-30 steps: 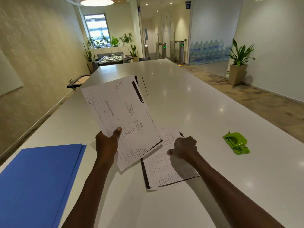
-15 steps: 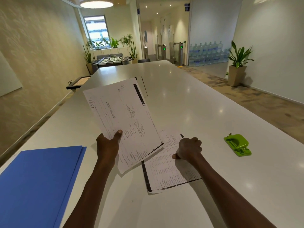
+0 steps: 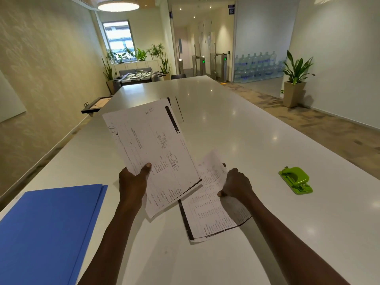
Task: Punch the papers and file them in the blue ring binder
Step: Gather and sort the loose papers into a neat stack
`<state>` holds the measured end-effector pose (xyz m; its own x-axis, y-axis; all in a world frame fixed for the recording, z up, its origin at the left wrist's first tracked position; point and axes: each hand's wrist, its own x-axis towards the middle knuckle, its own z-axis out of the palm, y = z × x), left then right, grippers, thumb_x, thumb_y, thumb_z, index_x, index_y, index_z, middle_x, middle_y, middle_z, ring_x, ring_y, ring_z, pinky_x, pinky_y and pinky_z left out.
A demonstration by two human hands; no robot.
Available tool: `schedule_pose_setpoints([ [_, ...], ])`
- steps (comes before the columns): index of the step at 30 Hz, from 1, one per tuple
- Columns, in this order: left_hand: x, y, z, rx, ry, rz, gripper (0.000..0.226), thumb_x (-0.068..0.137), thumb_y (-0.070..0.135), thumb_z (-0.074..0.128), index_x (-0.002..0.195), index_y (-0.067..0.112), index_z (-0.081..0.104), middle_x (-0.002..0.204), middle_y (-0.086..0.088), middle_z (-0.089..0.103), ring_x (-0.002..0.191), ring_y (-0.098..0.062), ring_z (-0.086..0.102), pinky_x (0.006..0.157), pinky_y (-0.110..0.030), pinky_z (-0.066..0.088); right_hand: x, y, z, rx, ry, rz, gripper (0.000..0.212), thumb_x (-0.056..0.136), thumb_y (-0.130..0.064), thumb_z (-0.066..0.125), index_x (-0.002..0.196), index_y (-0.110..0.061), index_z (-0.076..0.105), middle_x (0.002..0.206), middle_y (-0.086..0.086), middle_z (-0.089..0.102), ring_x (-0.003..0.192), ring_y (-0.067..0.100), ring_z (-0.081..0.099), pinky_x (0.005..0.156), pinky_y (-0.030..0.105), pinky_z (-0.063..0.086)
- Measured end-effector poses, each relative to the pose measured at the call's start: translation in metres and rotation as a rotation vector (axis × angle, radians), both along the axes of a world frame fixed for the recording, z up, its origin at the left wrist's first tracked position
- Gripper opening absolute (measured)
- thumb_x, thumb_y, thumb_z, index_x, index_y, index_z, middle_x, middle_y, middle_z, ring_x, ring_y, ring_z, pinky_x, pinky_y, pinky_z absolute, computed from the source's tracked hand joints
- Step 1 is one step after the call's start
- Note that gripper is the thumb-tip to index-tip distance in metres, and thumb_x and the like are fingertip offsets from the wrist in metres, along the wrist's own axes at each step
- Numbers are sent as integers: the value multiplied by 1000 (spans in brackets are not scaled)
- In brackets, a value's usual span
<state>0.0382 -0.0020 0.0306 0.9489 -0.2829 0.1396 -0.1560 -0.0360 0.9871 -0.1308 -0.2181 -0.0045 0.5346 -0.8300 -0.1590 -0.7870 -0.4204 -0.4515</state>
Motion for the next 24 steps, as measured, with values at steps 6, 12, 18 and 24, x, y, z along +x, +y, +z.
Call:
schedule_pose_setpoints([
  [6,5,4,0,-20,15,21,41,89,20,69,127,14,54,100,4,64,79,-8,62,53,-16,50,-11,-2,-5,-170,-182,-37,26,79,-7,63,103,-8,52,100,12,66,88,29,63,67,34,51],
  [12,6,5,-2,9,2,48,40,89,20,69,126,14,55,102,3,63,74,-4,60,49,-16,48,-28,-17,-1,-225,-382,-125,45,72,-9,70,107,-19,45,92,8,66,80,30,63,63,31,43],
  [18,12,2,3,47,-47,73,39,91,19,67,127,12,55,106,-1,63,80,-16,60,54,-19,49,-44,-36,25,-290,-617,-187,41,73,-18,76,108,-12,55,91,10,69,85,35,65,67,32,44],
  [24,19,-4,9,111,-73,94,37,92,18,66,126,7,57,117,-11,66,92,-26,61,68,-30,51,-61,-39,74,-258,-872,-86,11,75,-16,75,76,-8,67,69,5,68,64,20,60,54,28,38],
])
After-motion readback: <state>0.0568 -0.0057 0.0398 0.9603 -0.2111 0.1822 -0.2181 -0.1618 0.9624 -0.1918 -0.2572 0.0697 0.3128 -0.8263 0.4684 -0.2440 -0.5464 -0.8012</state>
